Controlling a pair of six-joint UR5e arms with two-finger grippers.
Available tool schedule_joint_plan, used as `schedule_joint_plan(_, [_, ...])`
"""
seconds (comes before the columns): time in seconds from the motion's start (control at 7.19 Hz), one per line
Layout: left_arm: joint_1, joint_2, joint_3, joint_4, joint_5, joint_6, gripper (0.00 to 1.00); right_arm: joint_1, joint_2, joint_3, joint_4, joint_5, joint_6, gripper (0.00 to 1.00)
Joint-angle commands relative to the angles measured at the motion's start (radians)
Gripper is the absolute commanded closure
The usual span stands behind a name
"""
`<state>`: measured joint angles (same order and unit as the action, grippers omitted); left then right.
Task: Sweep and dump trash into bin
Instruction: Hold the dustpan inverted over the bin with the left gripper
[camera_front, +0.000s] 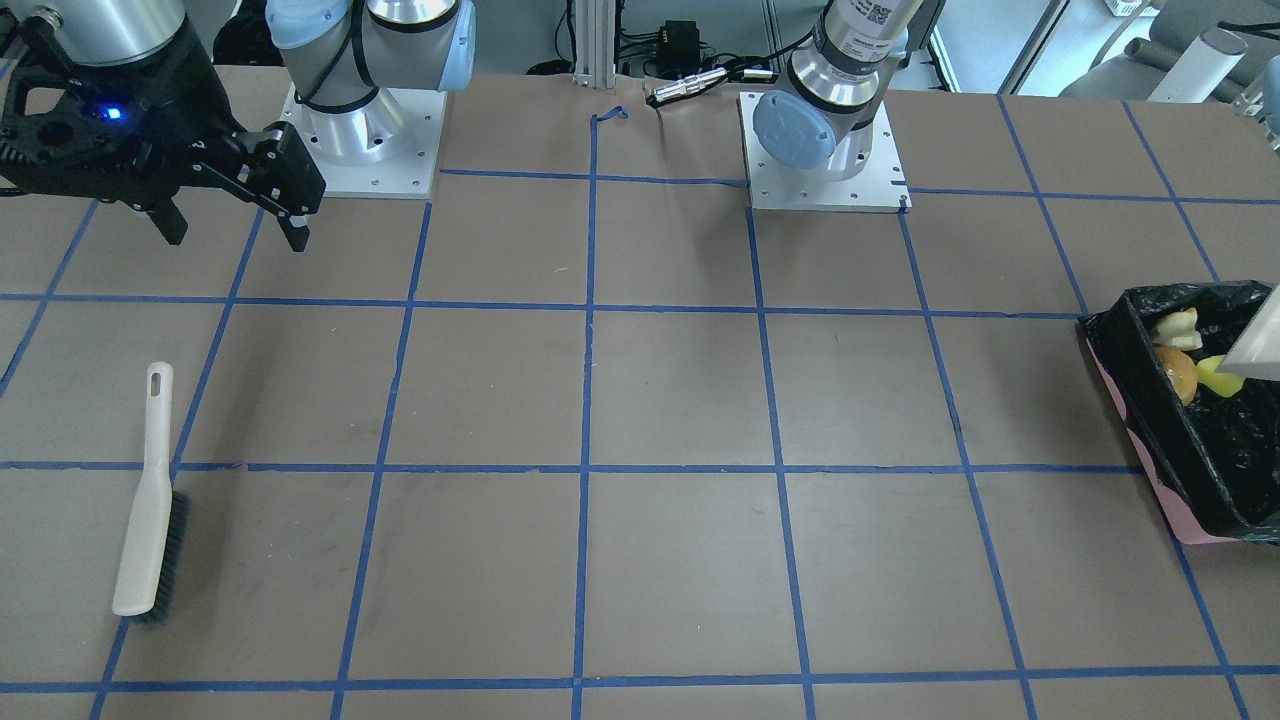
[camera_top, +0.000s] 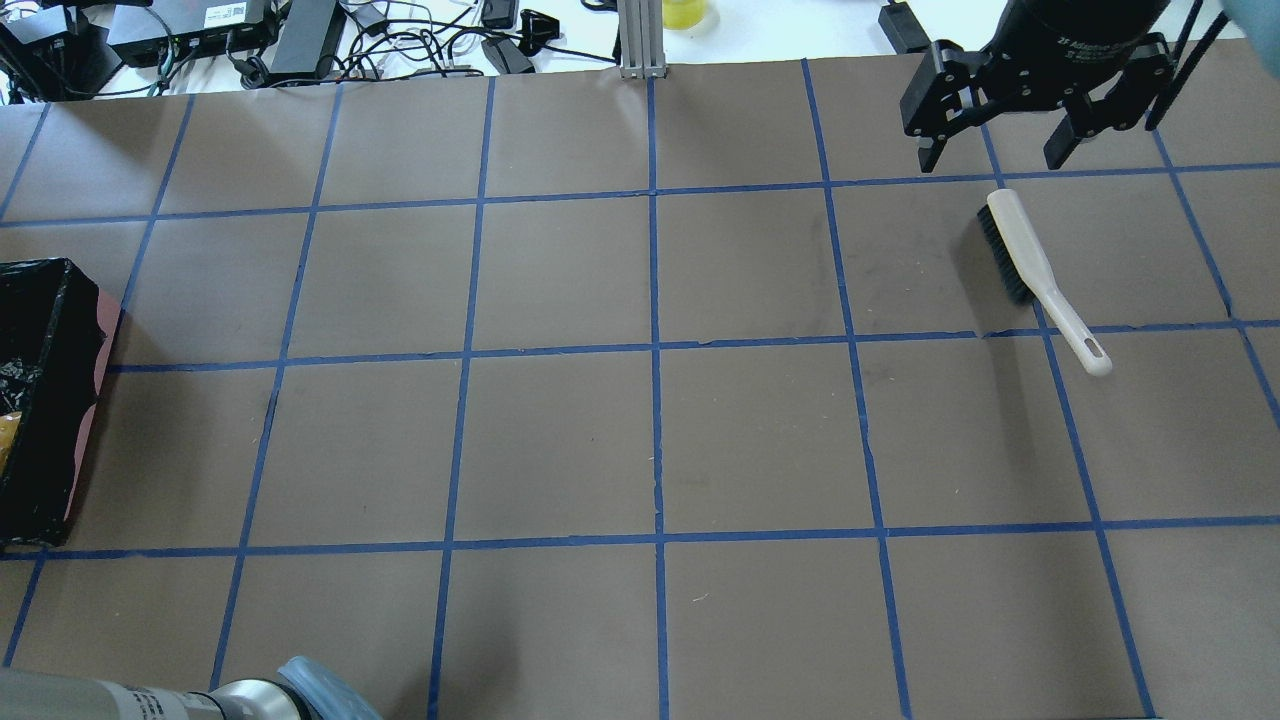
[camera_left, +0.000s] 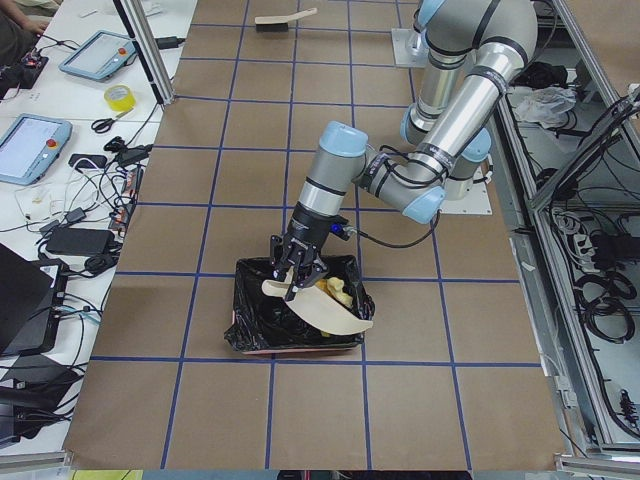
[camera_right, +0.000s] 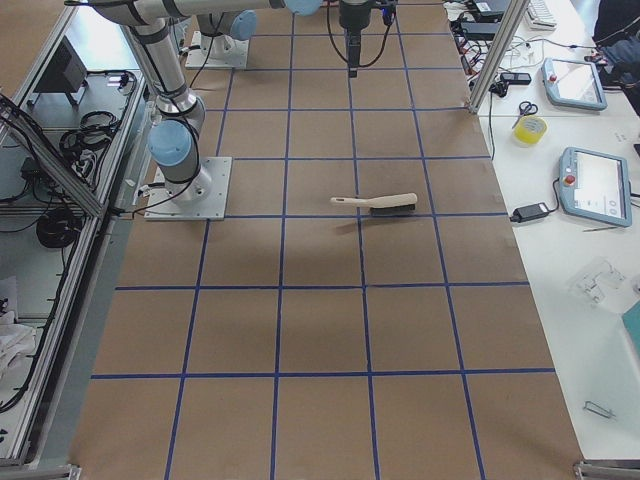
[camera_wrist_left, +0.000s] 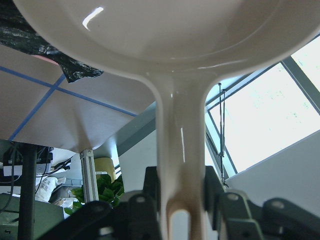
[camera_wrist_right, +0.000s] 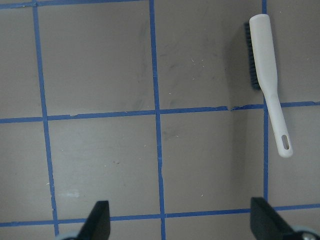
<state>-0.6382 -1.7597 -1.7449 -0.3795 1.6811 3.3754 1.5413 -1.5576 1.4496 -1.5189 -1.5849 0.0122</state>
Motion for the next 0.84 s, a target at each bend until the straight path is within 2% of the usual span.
schedule_joint_plan(0.0, [0.0, 0.003, 0.014, -0.012, -0.003, -0.001, 1.0, 0.0, -0.001, 0.005, -0.006, -0.01, -0.004, 0.0])
schedule_joint_plan(0.14, [-0.001, 0.0, 0.025, -0.047, -0.006, -0.001, 1.0, 0.0, -0.001, 0.006, -0.006, -0.009, -0.004, 0.0])
schedule_joint_plan(0.28, [-0.001, -0.016, 0.074, -0.146, -0.009, -0.011, 1.0, 0.0, -0.001, 0.006, -0.006, -0.009, -0.008, 0.0])
schedule_joint_plan(0.56, [-0.008, -0.053, 0.31, -0.51, -0.036, -0.046, 1.0, 0.0, -0.001, 0.005, -0.006, -0.009, -0.011, 0.0])
schedule_joint_plan(0.7, [-0.012, -0.066, 0.382, -0.648, -0.076, -0.069, 1.0, 0.0, -0.001, 0.006, -0.006, -0.007, -0.011, 0.0])
